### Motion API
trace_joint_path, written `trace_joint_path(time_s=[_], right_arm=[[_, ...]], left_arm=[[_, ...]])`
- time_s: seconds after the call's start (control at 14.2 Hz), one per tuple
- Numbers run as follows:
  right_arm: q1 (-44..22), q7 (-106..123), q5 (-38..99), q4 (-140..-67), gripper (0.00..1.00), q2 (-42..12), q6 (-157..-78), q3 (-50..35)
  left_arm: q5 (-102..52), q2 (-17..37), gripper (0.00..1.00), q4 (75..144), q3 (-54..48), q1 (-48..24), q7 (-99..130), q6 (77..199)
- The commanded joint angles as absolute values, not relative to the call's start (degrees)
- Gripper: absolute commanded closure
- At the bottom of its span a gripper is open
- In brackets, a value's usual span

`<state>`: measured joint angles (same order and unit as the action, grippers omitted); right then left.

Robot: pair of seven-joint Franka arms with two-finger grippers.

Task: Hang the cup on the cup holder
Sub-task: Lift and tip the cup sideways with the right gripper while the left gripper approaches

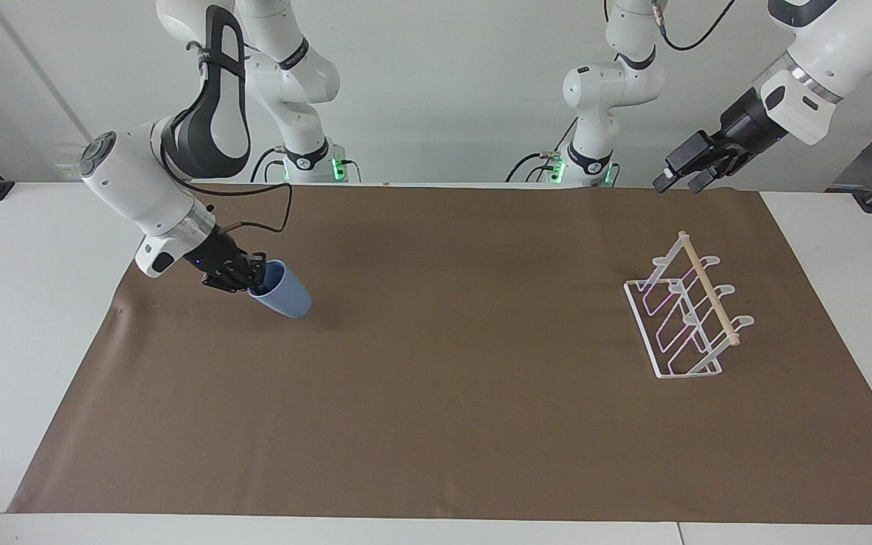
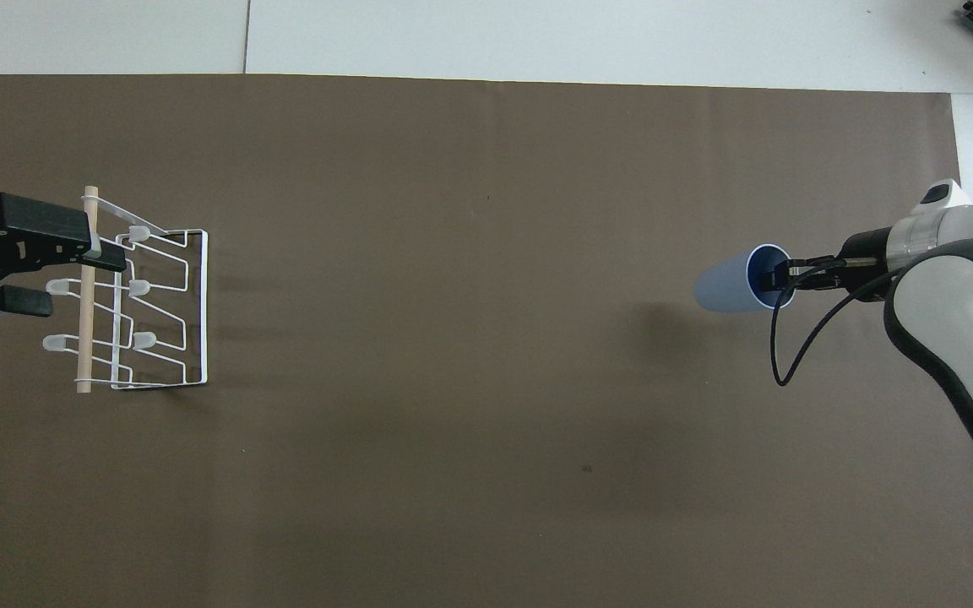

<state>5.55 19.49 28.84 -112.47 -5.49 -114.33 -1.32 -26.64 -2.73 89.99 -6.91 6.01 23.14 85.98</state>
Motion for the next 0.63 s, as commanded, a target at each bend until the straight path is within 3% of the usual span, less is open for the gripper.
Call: trace_joint_path(time_s=[0.0,0.35,0.56], right_arm=[[5.9,22.6,33.3,-112.1,1.00,-3.3,-108.3,-2.8],[5.9,22.8,43.9,-111.4,1.00,-0.6,-101.3,-4.5],[6.0,22.5,47.2,-110.6,1.00,0.4,-100.9,-7.1]], left_arm=[[-34.5,-5.1,0.00,93.3,-7.1,8.2,30.3,87.0],[-48.4,-9.0,0.00,101.7,-7.1,9.4,41.4,88.9],[-54.6,-12.7,0.00,108.6,-7.1,9.0,46.7,92.5]])
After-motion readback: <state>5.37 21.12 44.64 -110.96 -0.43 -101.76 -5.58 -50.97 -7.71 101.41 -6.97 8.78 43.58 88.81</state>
